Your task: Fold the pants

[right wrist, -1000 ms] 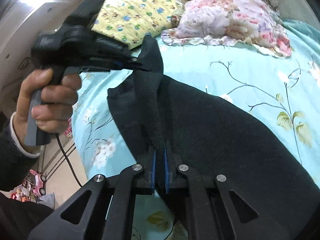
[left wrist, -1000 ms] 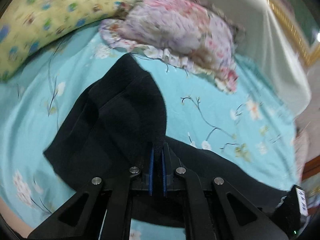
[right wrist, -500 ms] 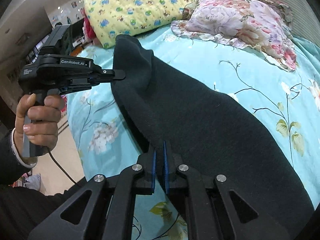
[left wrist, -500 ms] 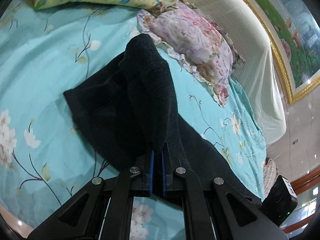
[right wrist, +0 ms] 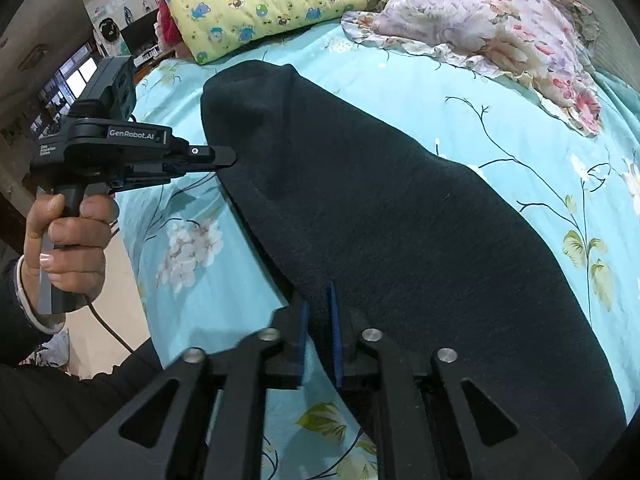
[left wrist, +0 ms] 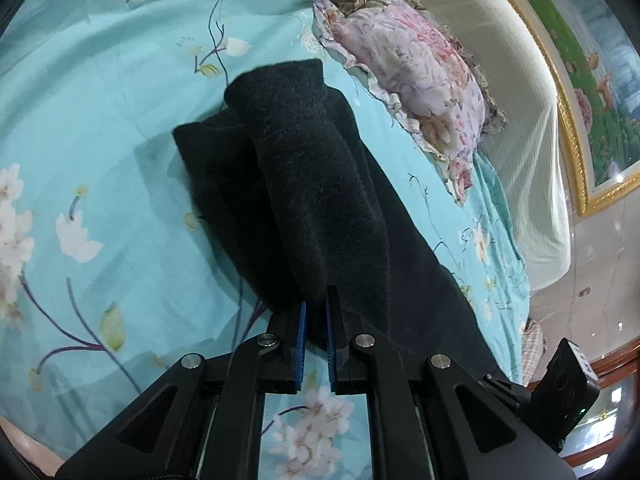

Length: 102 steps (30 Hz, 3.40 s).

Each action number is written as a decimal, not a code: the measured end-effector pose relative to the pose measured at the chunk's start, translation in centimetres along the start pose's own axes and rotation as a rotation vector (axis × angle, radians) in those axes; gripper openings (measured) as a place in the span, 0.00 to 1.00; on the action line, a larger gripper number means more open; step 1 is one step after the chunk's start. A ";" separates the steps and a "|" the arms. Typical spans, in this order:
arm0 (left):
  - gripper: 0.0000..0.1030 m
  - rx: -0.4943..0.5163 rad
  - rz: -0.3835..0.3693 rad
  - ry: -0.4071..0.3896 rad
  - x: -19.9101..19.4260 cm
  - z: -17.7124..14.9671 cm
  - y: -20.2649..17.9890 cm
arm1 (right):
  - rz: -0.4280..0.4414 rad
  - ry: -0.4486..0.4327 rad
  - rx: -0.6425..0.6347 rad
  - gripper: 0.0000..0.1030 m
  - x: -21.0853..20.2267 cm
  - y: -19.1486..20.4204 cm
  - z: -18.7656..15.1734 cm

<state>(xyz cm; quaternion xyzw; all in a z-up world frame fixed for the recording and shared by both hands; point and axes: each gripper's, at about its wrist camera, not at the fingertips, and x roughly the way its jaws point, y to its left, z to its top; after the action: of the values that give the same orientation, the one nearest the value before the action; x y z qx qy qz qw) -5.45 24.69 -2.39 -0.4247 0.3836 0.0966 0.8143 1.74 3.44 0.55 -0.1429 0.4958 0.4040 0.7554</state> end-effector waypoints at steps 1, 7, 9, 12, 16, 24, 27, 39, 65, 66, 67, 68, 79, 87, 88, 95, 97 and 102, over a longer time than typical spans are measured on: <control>0.10 -0.004 0.012 -0.005 -0.2 0.0 0.1 | 0.002 0.001 0.006 0.22 0.0 0.0 0.0; 0.27 0.004 0.074 -0.033 -1.9 0.2 0.6 | 0.018 -0.028 0.032 0.48 -0.7 0.2 0.0; 0.32 0.007 0.081 -0.040 -2.4 0.2 0.8 | 0.025 -0.042 0.041 0.48 -1.1 0.3 0.1; 0.43 -0.001 0.080 -0.045 -3.0 0.3 1.2 | 0.035 -0.063 0.056 0.48 -1.7 0.3 0.4; 0.58 -0.012 0.072 -0.048 -3.7 0.6 1.5 | 0.048 -0.087 0.088 0.48 -2.3 -0.1 0.7; 0.63 -0.017 0.087 -0.039 -3.8 1.5 1.6 | 0.058 -0.122 0.171 0.48 -3.0 -1.5 1.3; 0.66 -0.022 0.098 -0.034 -3.4 2.3 1.8 | 0.048 -0.135 0.213 0.48 -3.1 -2.6 1.6; 0.66 -0.032 0.149 -0.014 -1.4 6.6 3.3 | 0.040 -0.141 0.419 0.48 -0.3 -11.2 6.1; 0.18 0.252 0.053 -0.210 -5.2 6.5 -1.1 | -0.117 -0.110 0.173 0.11 0.9 -7.8 10.2; 0.18 0.250 0.067 -0.201 -4.8 6.6 -0.7 | -0.126 -0.103 0.159 0.11 1.3 -7.5 10.5; 0.18 0.245 0.077 -0.188 -4.2 6.6 -0.2 | -0.138 -0.094 0.144 0.11 1.8 -7.3 10.7; 0.18 0.243 0.095 -0.175 -3.4 6.6 0.5 | -0.152 -0.082 0.130 0.11 2.4 -6.9 10.9; 0.45 0.215 0.215 -0.184 -4.4 6.3 2.6 | -0.241 -0.097 0.247 0.51 2.2 -8.4 9.0; 0.49 0.334 0.173 -0.205 -5.9 5.2 -2.5 | -0.180 -0.242 0.417 0.55 -5.0 -9.6 3.6; 0.51 0.357 0.162 -0.194 -5.5 4.8 -3.5 | -0.182 -0.245 0.427 0.55 -5.4 -9.5 3.2; 0.55 0.454 0.079 -0.097 -1.8 2.1 -9.1 | -0.200 -0.282 0.519 0.56 -9.0 -9.1 -2.5; 0.56 0.487 0.061 -0.068 -0.7 1.0 -10.6 | -0.200 -0.291 0.551 0.56 -9.8 -8.9 -4.4; 0.59 0.571 0.010 0.001 1.6 -1.7 -14.3 | -0.237 -0.303 0.645 0.56 -11.8 -9.0 -9.2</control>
<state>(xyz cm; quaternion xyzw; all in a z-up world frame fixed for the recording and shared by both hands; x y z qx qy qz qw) 1.62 14.28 4.70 -0.1763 0.3978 -0.0117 0.9003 0.50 -13.44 4.77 0.1071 0.4602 0.1534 0.8679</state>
